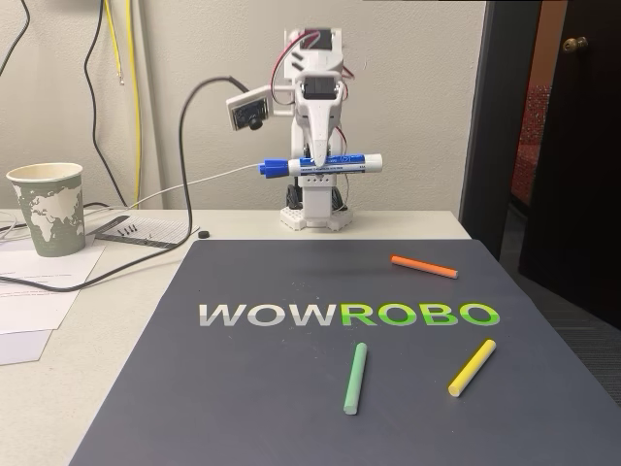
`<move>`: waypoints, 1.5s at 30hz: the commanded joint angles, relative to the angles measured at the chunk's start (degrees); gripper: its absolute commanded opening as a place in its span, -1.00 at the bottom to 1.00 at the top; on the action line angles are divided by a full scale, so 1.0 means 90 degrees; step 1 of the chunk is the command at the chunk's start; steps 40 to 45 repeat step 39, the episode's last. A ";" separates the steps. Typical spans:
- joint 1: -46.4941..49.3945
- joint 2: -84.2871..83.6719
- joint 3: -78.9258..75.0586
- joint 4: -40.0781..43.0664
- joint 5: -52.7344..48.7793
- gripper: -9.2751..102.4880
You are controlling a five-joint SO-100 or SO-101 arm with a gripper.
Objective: Pick up the blue marker.
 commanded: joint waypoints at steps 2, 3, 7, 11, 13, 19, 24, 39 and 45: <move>0.0039 0.0322 0.0059 -0.0264 0.0039 -0.83; 0.0059 0.0361 0.0088 -0.0264 0.0049 -0.83; 0.0049 0.0869 0.0732 -0.0791 0.0049 -0.83; 0.0010 0.0928 0.0937 -0.0840 0.0059 -0.83; 0.0000 0.0967 0.0937 -0.0840 0.0059 -0.83; 0.0029 0.1133 0.0937 -0.0859 0.0039 -0.83; 0.0000 0.1377 0.1201 -0.0996 0.0068 -0.83; 0.0078 0.1514 0.1455 -0.1260 0.0068 -0.83; 0.0078 0.1514 0.1455 -0.1260 0.0068 -0.83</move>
